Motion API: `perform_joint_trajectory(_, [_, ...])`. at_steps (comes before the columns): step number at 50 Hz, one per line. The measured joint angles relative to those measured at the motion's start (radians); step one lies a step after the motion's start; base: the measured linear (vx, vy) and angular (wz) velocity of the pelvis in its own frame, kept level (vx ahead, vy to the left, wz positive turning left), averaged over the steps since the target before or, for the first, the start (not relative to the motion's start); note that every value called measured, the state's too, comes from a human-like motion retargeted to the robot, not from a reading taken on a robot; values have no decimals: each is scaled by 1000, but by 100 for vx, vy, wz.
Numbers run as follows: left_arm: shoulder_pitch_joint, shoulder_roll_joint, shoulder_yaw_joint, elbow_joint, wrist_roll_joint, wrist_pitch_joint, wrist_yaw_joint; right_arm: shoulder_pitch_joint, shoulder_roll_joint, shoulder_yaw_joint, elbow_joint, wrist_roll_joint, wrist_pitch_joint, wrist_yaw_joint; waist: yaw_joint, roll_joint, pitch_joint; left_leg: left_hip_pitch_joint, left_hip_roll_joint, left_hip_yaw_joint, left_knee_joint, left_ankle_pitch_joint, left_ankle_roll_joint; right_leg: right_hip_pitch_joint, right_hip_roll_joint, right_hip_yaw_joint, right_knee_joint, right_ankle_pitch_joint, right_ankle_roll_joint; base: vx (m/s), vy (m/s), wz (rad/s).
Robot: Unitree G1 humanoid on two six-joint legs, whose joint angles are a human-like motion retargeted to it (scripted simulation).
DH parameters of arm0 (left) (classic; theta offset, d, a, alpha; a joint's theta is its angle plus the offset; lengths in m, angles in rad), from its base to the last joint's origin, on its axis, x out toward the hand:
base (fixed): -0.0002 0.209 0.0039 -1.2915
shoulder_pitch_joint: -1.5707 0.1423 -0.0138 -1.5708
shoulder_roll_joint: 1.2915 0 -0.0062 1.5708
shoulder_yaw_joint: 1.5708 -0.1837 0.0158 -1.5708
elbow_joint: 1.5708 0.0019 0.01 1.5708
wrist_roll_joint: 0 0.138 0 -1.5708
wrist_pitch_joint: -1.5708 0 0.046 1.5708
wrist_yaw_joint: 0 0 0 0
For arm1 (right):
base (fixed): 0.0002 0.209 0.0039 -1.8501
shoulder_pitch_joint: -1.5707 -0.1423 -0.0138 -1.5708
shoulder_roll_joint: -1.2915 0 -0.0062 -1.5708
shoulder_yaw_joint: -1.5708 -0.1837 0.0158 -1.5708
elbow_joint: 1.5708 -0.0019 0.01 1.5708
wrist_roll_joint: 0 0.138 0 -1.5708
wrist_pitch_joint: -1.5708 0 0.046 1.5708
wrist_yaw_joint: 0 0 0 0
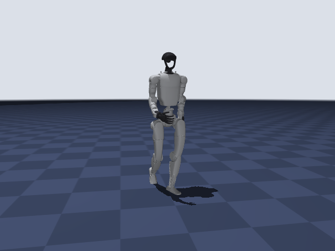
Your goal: Walk run
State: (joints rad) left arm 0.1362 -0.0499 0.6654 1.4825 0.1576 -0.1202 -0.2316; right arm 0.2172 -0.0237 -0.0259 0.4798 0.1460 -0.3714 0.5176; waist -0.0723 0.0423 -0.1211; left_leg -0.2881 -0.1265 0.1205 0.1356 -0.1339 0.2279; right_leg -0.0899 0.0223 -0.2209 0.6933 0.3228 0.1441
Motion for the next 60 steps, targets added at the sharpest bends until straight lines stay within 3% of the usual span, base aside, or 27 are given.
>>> perform_joint_trajectory(3, [-61,33,-111,-141,113,-54,-84,2,-6,-9,-11,8,-10,-1,-21,14,6,70,-14,-65,-38,-18,-2,-125,5,59,20,-128,40,75,-22,96])
perform_joint_trajectory(6, [-83,106,-252,-269,205,-99,-198,-1,-13,-14,-23,33,-5,11,-73,15,11,139,-45,-118,-69,-40,0,-253,-86,4,-27,-227,-3,75,-25,124])
perform_joint_trajectory(10, [-77,182,-376,-377,316,-139,-273,-9,-21,-19,-52,54,9,31,-145,1,27,229,-90,-180,-73,-85,7,-380,-166,-13,-211,-287,2,84,-37,103])
perform_joint_trajectory(15, [-13,182,-445,-390,442,-152,-230,-20,-20,-20,-110,46,8,17,-203,-10,58,362,-111,-190,-79,-116,-1,-494,-157,105,-439,-346,9,80,-42,47])
perform_joint_trajectory(17, [24,147,-448,-362,465,-148,-252,-19,-14,-22,-129,51,10,17,-222,10,66,399,-94,-199,-64,-82,-30,-508,-158,82,-469,-366,10,114,-65,30])
perform_joint_trajectory(21, [80,71,-440,-306,489,-124,-355,-13,-11,-29,-155,70,20,24,-267,63,54,423,-48,-215,13,109,-135,-499,-149,-8,-392,-359,-113,94,-50,55])
perform_joint_trajectory(25, [128,10,-399,-338,430,-121,-248,15,-11,-31,-176,96,22,6,-239,70,51,360,-47,-211,289,538,-269,-446,-75,168,-290,-479,-180,124,-72,9])
perform_joint_trajectory(27, [133,-10,-378,-376,358,-136,-234,5,-24,-25,-172,112,30,2,-183,27,58,244,-44,-98,547,657,-253,-370,-132,93,-269,-534,-189,107,-55,-79])
perform_joint_trajectory(28, [135,-15,-367,-402,334,-145,-251,-4,-32,-22,-168,116,32,-1,-147,12,64,180,-69,-105,666,657,-265,-334,-119,103,-270,-559,-195,130,-61,-71])
perform_joint_trajectory(30, [148,-13,-358,-470,289,-172,-286,-30,-50,-35,-156,119,34,-6,-132,-18,56,68,-104,-117,768,529,-244,-283,-114,143,-288,-602,-188,106,-49,20])
perform_joint_trajectory(35, [248,-31,-324,-668,140,-269,-272,-57,-93,-47,-149,120,4,-9,-52,-46,65,-197,-48,-11,710,246,-128,-84,-89,44,-460,-569,-211,112,-51,-12])
perform_joint_trajectory(40, [319,-57,-296,-858,-72,-327,-292,-45,-99,-67,-167,144,-31,-1,72,-68,99,-276,-19,114,214,170,-111,102,13,25,-587,-318,-196,118,-50,-58])
perform_joint_trajectory(43, [326,-72,-301,-981,-161,-296,-302,-27,-89,-92,-180,143,-43,1,115,-79,116,-252,-83,8,11,136,-156,208,51,25,-599,-133,-164,125,-49,-35])
perform_joint_trajectory(45, [318,-78,-309,-1064,-193,-289,-282,-6,-86,-98,-190,140,-52,-1,141,-91,121,-236,-74,16,2,273,-73,258,57,49,-547,11,-103,170,-62,-35])
perform_joint_trajectory(47, [301,-79,-331,-1136,-194,-296,-232,25,-81,-105,-204,148,-58,11,108,-129,102,-200,-126,-2,108,23,33,223,37,53,-370,166,-15,168,-55,64])
perform_joint_trajectory(49, [264,-85,-359,-1169,-195,-315,-180,70,-76,-110,-208,160,-60,41,22,-141,102,-139,-154,-60,228,-98,31,131,7,5,-18,201,34,161,-47,130])
perform_joint_trajectory(50, [221,-90,-359,-1171,-205,-328,-164,80,-71,-100,-202,170,-55,53,-17,-143,96,-126,-168,-76,277,-143,34,78,-16,-9,123,201,42,131,-56,23])
perform_joint_trajectory(52, [114,-90,-365,-1161,-244,-319,-183,84,-49,-80,-179,219,-36,56,-6,-66,66,-76,-64,-100,272,-189,12,-21,24,-7,154,131,-5,123,-54,-58])
perform_joint_trajectory(55, [-2,-71,-431,-1182,-347,-273,-247,117,-41,-77,-174,262,-38,52,-6,-39,43,40,-33,-97,200,-200,-6,-195,5,30,193,-69,-77,113,-50,-42])
perform_joint_trajectory(58, [-55,-10,-472,-1244,-403,-272,-274,140,-53,-80,-198,257,-56,34,-80,-8,29,161,-45,-130,84,-83,-40,-337,-95,-32,53,-231,-76,149,-59,58])
perform_joint_trajectory(60, [-57,42,-503,-1296,-390,-291,-272,148,-68,-86,-216,251,-57,32,-166,30,23,235,-51,-174,34,33,-65,-395,-150,-103,-114,-281,-75,124,-44,149])
